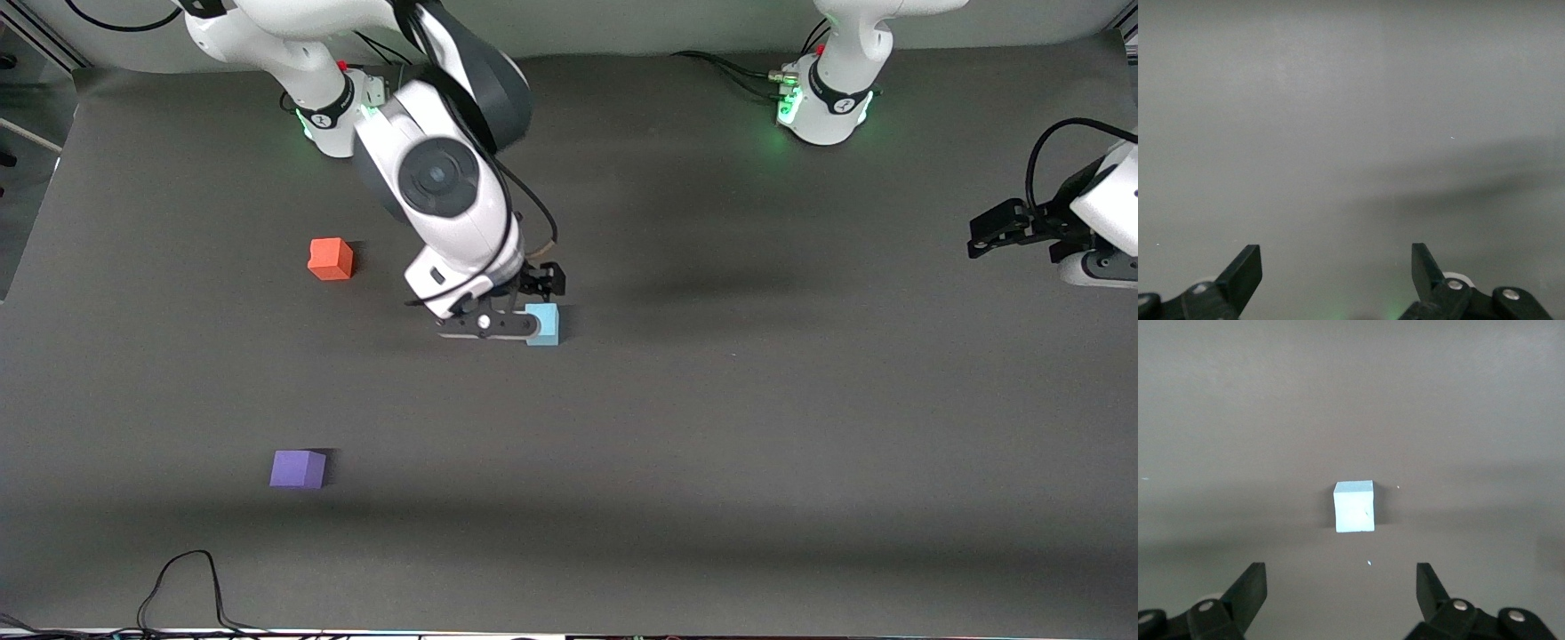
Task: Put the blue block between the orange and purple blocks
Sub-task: 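Withdraw the left gripper while the right gripper reaches the blue block, then grasp the light-blue block with the right gripper and lift it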
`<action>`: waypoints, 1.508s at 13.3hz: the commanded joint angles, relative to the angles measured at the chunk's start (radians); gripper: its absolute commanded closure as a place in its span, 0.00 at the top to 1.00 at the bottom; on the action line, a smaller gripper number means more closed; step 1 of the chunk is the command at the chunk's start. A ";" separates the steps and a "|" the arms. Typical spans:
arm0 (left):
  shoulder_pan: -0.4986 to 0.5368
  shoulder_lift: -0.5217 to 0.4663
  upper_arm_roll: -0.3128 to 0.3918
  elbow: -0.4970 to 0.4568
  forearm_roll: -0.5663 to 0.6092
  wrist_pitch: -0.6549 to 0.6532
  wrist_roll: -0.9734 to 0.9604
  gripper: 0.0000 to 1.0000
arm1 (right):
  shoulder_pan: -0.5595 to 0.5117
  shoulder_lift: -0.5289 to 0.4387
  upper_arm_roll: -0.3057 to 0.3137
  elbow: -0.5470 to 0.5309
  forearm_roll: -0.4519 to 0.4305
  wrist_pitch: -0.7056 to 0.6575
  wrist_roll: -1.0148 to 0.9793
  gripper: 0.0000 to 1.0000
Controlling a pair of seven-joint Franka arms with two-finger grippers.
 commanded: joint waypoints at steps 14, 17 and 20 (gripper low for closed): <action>-0.028 -0.003 0.010 -0.021 0.020 0.030 -0.004 1.00 | 0.055 0.251 -0.001 -0.199 0.056 0.370 -0.041 0.99; -0.012 -0.006 -0.006 -0.019 0.020 0.027 -0.004 1.00 | 0.072 0.259 -0.001 -0.199 0.056 0.370 -0.037 0.95; -0.015 -0.008 -0.006 -0.018 0.018 0.026 -0.004 1.00 | 0.069 0.258 -0.001 -0.202 0.056 0.368 -0.043 0.13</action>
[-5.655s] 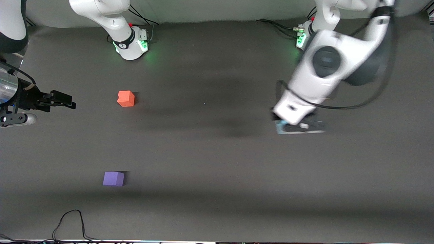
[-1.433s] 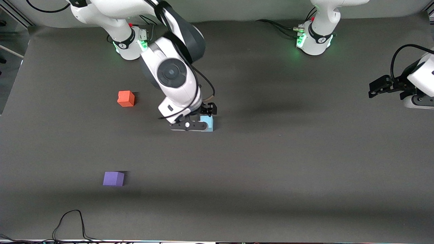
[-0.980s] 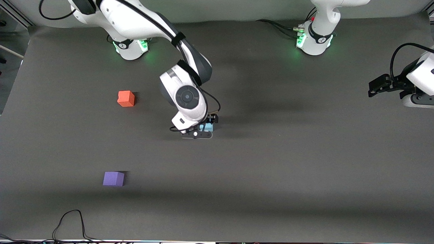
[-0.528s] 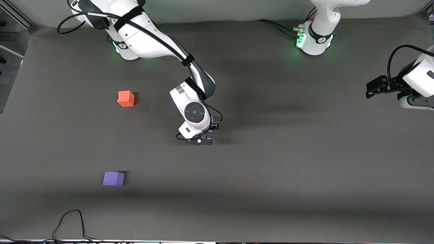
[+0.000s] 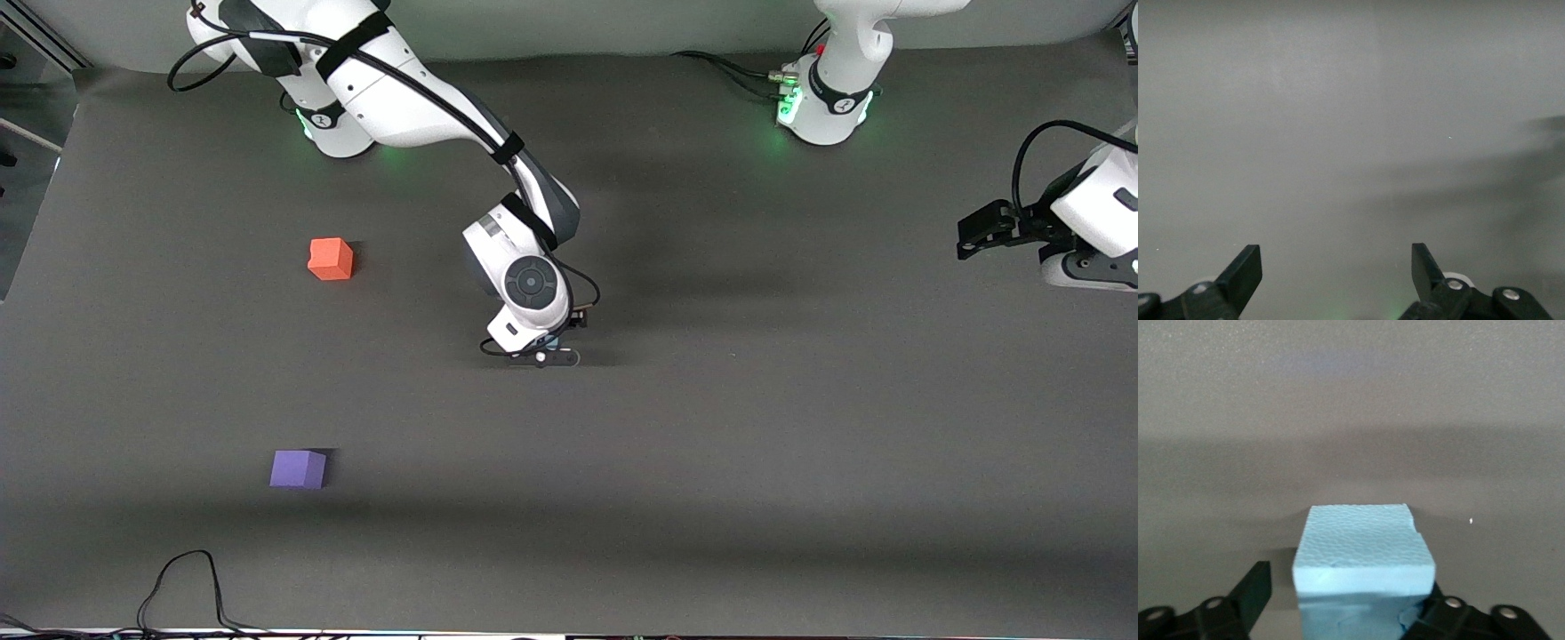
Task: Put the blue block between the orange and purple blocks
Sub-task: 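Grasp the light-blue block with the right gripper and lift it, then carry the light-blue block with the right gripper past the orange block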
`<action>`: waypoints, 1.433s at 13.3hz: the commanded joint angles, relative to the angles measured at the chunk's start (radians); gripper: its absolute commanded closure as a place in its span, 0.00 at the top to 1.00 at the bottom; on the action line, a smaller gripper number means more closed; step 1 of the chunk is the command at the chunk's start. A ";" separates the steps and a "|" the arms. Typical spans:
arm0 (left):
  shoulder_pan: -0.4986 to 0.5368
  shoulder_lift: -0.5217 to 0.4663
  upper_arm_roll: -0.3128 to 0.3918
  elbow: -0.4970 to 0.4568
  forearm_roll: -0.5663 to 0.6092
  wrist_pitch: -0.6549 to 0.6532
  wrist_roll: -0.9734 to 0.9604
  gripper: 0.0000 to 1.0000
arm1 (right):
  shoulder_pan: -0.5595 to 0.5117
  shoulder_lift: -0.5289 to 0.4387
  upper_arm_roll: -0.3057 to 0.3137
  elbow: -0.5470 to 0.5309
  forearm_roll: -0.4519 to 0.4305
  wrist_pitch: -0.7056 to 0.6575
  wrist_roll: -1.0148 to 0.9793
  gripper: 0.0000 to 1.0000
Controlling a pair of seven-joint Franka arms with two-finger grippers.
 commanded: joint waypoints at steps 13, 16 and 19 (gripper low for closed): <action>0.017 -0.019 -0.006 -0.004 0.009 -0.006 0.015 1.00 | -0.019 -0.390 -0.157 0.263 0.011 -0.604 -0.012 0.08; 0.012 -0.013 -0.012 0.003 0.017 0.000 0.016 1.00 | -0.020 -0.453 -0.280 0.225 0.017 -0.704 -0.206 0.09; 0.015 -0.010 -0.012 0.003 0.017 0.008 0.017 1.00 | -0.020 -0.514 -0.453 0.167 0.017 -0.739 -0.400 0.09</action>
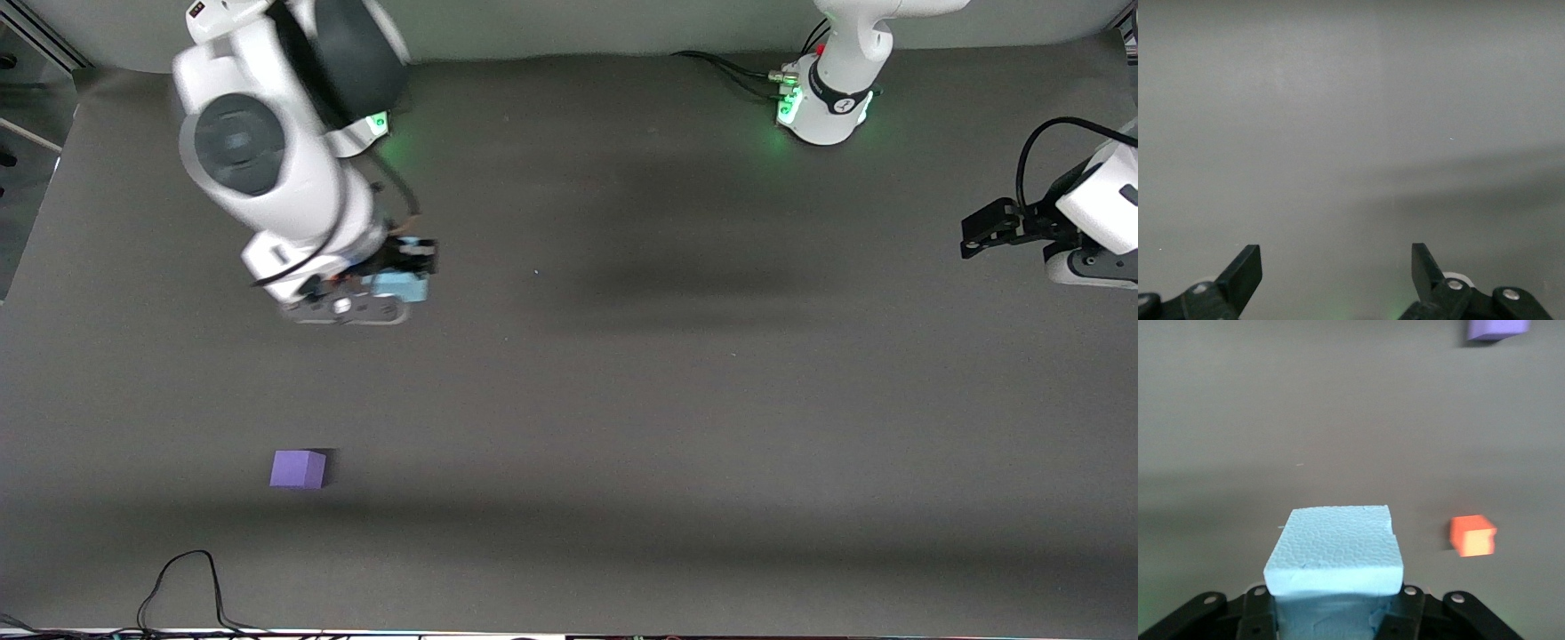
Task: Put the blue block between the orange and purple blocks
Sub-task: 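Carry the light-blue block with the right gripper past the orange block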
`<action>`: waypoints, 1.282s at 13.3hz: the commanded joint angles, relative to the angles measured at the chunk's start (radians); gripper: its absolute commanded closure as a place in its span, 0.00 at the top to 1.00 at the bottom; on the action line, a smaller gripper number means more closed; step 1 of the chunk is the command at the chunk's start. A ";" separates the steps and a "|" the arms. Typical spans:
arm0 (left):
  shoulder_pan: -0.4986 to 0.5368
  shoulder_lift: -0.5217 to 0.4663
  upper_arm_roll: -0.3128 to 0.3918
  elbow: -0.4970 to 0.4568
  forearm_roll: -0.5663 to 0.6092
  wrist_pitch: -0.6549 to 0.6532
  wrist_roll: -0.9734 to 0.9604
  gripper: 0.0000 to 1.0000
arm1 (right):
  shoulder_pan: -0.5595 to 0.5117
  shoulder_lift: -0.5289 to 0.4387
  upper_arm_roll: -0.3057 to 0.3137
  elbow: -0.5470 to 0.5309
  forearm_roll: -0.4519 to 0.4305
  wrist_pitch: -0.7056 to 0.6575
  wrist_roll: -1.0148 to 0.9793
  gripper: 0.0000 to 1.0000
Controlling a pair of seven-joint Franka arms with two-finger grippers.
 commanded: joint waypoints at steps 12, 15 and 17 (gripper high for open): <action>0.005 -0.001 -0.003 0.000 0.009 0.016 -0.036 1.00 | 0.020 -0.124 -0.540 -0.398 0.004 0.205 -0.676 0.12; 0.005 -0.003 -0.006 0.002 0.010 0.016 -0.040 1.00 | 0.026 -0.103 -0.522 -0.562 0.031 0.416 -0.678 0.14; 0.005 -0.003 -0.006 0.002 0.012 0.017 -0.035 1.00 | 0.032 -0.042 -0.507 -0.640 0.094 0.559 -0.678 0.15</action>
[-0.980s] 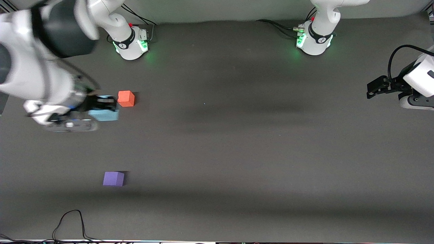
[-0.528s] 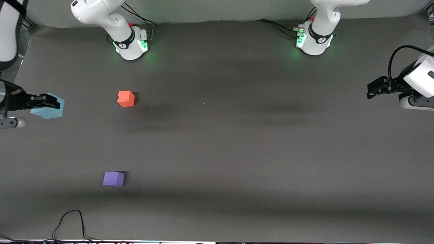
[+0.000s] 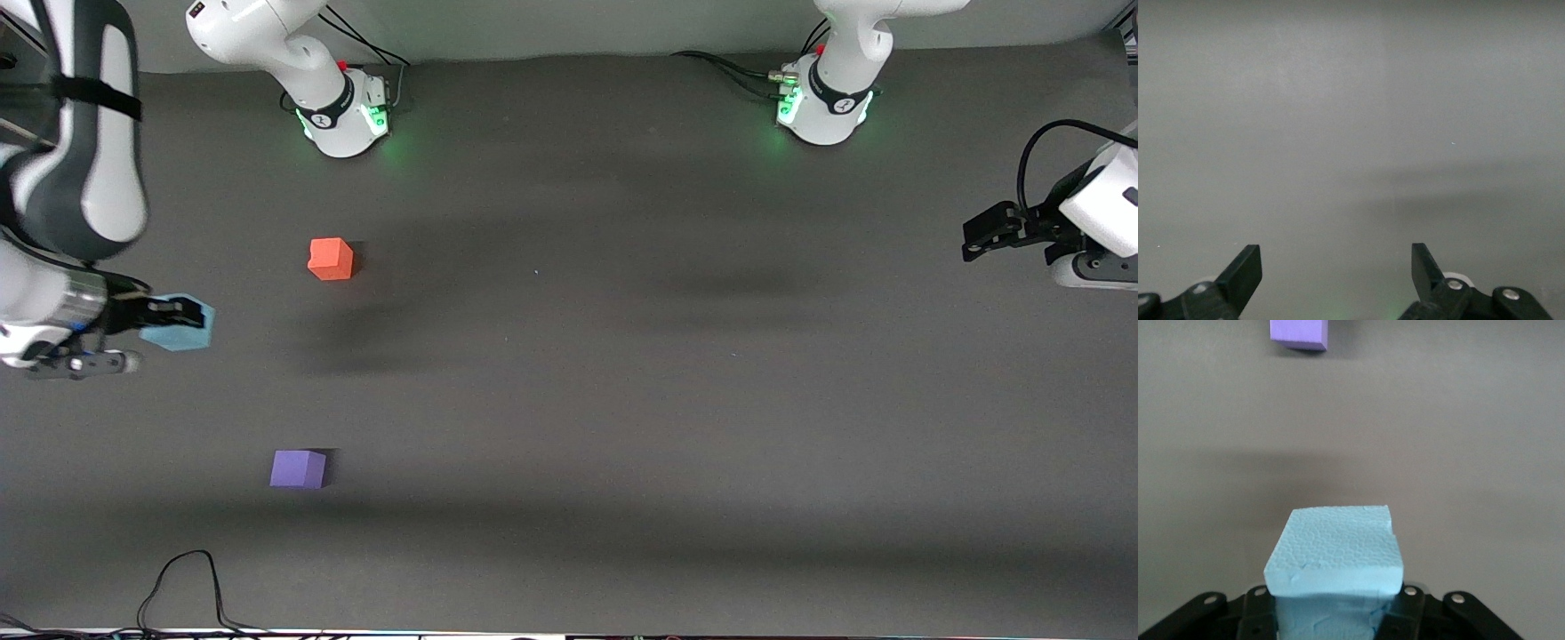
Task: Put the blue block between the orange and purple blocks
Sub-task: 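Lower the light-blue block between the orange and purple blocks, release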
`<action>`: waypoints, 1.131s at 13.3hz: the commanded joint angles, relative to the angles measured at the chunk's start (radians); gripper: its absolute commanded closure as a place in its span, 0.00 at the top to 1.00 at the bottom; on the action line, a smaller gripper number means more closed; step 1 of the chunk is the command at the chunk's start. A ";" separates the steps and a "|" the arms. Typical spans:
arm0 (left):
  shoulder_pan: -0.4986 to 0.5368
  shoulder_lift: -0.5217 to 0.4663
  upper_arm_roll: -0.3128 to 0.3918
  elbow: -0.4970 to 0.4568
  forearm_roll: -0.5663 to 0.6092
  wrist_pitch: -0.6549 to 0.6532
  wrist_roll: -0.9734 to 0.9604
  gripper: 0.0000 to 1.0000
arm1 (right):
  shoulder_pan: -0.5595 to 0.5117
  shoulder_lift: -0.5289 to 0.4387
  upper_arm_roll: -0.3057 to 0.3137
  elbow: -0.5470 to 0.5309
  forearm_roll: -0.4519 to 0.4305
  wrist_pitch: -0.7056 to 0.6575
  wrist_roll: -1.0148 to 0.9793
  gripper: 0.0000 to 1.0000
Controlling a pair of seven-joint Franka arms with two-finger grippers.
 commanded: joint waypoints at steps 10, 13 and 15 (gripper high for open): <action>0.004 -0.002 -0.006 0.000 0.010 0.012 -0.010 1.00 | 0.019 0.371 0.091 -0.135 0.441 0.258 -0.211 0.16; 0.003 -0.002 -0.006 -0.001 0.010 0.010 -0.010 1.00 | 0.011 0.415 0.126 -0.139 0.463 0.318 -0.216 0.17; 0.004 -0.003 -0.003 -0.003 0.010 0.010 -0.010 1.00 | 0.011 0.432 0.128 -0.138 0.475 0.328 -0.216 0.22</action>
